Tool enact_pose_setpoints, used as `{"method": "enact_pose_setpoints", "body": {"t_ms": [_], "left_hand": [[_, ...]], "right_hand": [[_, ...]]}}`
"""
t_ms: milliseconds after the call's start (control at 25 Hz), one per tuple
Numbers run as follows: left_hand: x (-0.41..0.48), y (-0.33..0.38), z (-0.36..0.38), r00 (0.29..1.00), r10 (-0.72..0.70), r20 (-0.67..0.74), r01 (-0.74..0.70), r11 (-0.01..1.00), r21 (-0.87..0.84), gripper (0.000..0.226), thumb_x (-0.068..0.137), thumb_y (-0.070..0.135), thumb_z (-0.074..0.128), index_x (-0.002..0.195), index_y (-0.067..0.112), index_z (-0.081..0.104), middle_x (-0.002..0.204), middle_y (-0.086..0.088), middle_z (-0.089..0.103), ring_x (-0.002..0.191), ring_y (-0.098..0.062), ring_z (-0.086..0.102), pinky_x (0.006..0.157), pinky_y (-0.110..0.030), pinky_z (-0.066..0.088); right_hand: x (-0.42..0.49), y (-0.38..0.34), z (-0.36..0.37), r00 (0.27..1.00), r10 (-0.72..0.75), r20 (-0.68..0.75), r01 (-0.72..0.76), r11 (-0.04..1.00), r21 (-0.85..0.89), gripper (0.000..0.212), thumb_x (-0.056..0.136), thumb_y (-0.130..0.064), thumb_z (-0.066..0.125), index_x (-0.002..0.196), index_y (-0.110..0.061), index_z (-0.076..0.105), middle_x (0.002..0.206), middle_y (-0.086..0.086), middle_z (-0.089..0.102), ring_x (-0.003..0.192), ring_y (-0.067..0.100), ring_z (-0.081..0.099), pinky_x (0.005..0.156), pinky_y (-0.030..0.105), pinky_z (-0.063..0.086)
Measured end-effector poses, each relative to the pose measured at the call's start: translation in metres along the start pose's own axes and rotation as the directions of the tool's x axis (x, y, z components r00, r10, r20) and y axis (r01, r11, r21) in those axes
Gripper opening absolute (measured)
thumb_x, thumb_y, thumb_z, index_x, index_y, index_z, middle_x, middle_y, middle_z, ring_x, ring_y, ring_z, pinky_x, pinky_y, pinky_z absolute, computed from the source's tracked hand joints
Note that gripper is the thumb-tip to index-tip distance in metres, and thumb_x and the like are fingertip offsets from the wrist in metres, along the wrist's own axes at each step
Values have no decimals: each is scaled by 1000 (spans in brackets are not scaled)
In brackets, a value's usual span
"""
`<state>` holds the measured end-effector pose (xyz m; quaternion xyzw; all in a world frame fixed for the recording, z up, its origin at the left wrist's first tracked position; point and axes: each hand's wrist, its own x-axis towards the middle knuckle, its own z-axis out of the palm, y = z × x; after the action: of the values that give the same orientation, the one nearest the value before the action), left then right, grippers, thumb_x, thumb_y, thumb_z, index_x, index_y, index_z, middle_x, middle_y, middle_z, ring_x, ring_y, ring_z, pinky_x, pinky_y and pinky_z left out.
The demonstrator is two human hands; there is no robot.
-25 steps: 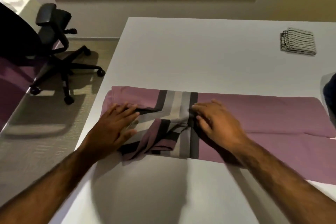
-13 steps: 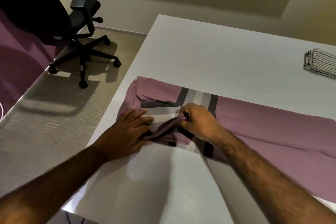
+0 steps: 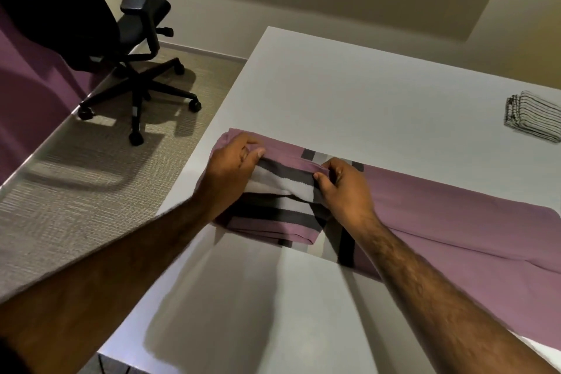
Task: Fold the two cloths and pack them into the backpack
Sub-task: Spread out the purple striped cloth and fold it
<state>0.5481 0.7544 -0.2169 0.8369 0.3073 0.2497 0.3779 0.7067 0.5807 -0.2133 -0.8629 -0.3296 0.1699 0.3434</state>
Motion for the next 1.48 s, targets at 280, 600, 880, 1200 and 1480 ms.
{"method": "enact_pose_setpoints", "body": {"t_ms": [280, 600, 880, 1200, 1480], "left_hand": [[4, -5, 40, 979, 188, 81, -196, 751, 631, 41, 109, 25, 38, 147, 15, 49, 140, -12, 59, 125, -27, 58, 106, -44, 48], [-18, -37, 47, 926, -54, 374, -208, 753, 624, 76, 98, 70, 5, 163, 30, 13, 171, 0, 5, 157, -29, 5, 124, -52, 6], [-16, -38, 45, 926, -31, 376, -236, 730, 641, 78, 99, 69, 4, 162, 26, 17, 170, -5, 13, 156, -32, 14, 123, -54, 13], [-18, -37, 44, 934, -17, 357, -220, 761, 611, 78, 97, 68, 8, 162, 26, 19, 170, -5, 13, 155, -34, 15, 122, -56, 13], [-7, -79, 58, 940, -16, 340, -212, 753, 623, 72, 98, 65, 18, 162, 30, 21, 171, -1, 10, 156, -32, 12, 126, -54, 3]], "right_hand": [[-2, -10, 20, 956, -217, -198, 103, 878, -468, 46, 104, -34, 48, 145, -14, 47, 140, 10, 56, 129, 28, 51, 111, 48, 36], [-21, 41, 41, 973, -98, 208, 199, 811, -550, 79, 98, -70, -6, 161, -23, -7, 169, -2, -13, 154, 20, -18, 124, 53, -7], [-38, 104, -18, 995, 22, 93, 43, 769, -638, 77, 98, -68, -8, 161, -22, -9, 167, -3, -17, 154, 18, -17, 125, 52, -7], [-70, 199, -123, 993, 113, 26, -66, 742, -667, 76, 100, -67, -2, 162, -23, -6, 167, -7, -17, 154, 14, -17, 125, 50, -5], [-92, 276, -200, 981, 187, -59, -180, 740, -648, 78, 99, -68, 1, 162, -23, -1, 169, -7, -10, 155, 12, -12, 125, 50, -4]]}}
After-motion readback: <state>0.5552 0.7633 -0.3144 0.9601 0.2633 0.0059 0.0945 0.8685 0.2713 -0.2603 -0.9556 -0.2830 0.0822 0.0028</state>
